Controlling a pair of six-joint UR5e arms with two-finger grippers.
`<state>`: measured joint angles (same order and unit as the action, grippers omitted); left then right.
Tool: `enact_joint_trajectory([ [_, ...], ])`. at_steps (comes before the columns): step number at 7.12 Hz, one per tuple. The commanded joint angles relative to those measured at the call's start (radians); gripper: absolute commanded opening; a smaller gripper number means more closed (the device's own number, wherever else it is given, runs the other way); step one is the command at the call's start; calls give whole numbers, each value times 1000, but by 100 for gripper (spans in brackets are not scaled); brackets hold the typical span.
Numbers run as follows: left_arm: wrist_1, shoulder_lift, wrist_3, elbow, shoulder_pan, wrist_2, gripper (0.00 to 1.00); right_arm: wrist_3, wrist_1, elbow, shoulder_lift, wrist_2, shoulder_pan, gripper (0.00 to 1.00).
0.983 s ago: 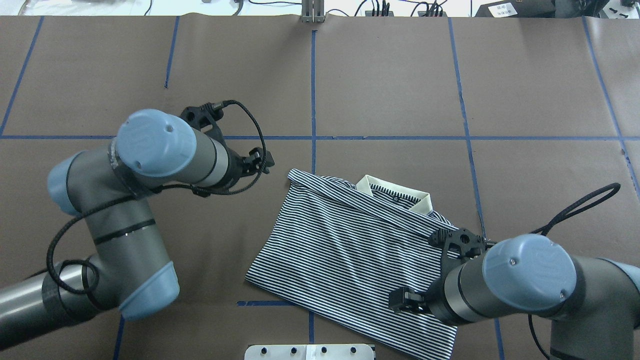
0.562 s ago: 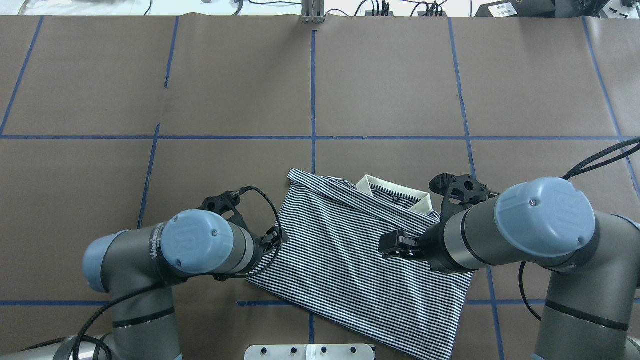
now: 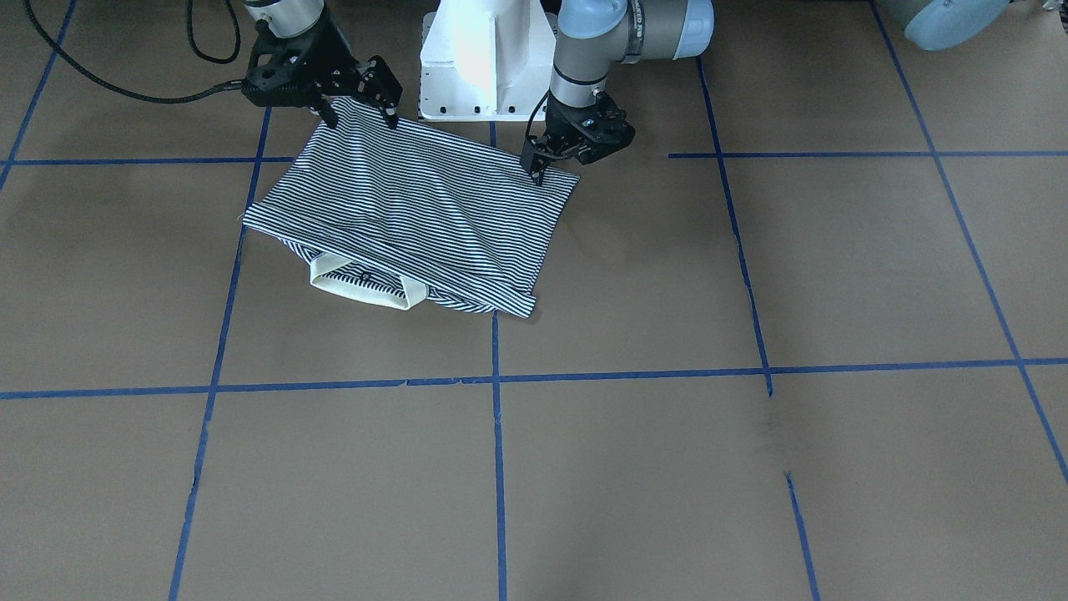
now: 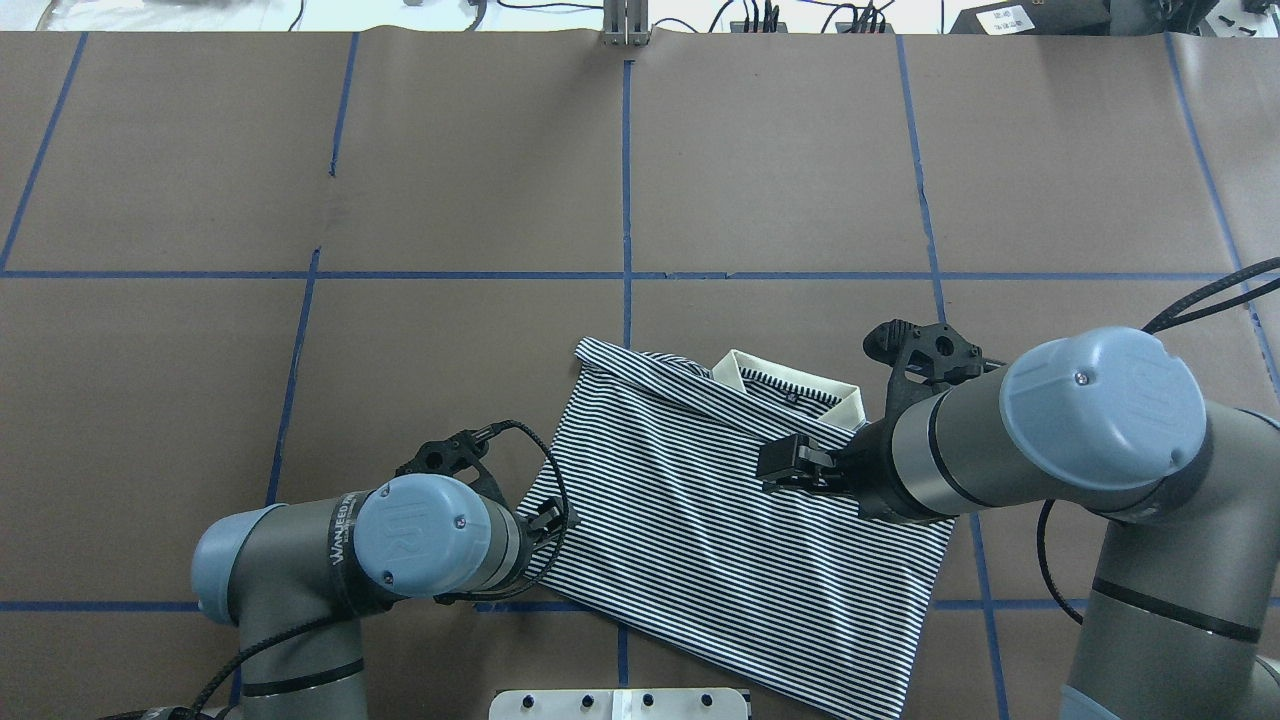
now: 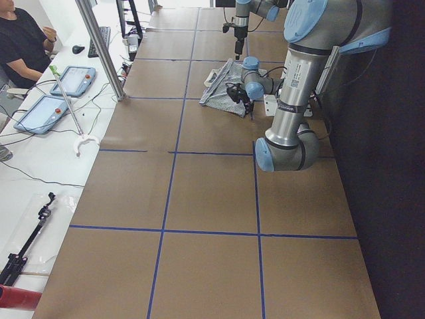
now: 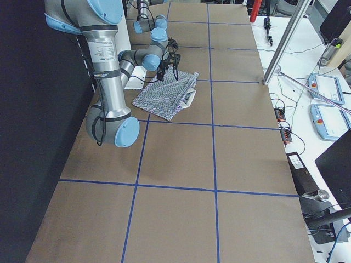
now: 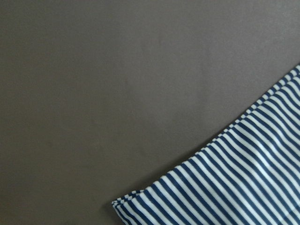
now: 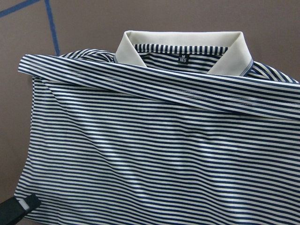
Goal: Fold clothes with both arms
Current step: 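Bring the left gripper to the shirt's near corner while the right gripper holds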
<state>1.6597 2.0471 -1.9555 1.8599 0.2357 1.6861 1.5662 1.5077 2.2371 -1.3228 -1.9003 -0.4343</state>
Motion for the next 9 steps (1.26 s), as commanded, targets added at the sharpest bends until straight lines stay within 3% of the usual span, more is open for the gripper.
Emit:
enact_joint_trajectory([
  [1,-8,1,0,-7,-1,-2,97,0,2,-2,11,-5,-4,100],
  [5,-8,2,0,-36,2,-3,83,0,2,-2,10,-6,-9,100],
  [6,-8,2,0,-36,5,-3,72,0,2,-2,11,-8,-9,100],
  [8,-8,2,1,-28,8,-2,19,0,2,-1,11,-10,-11,100],
  [9,-9,2,4,-18,11,0,3,0,3,-1,10,-10,-12,100],
])
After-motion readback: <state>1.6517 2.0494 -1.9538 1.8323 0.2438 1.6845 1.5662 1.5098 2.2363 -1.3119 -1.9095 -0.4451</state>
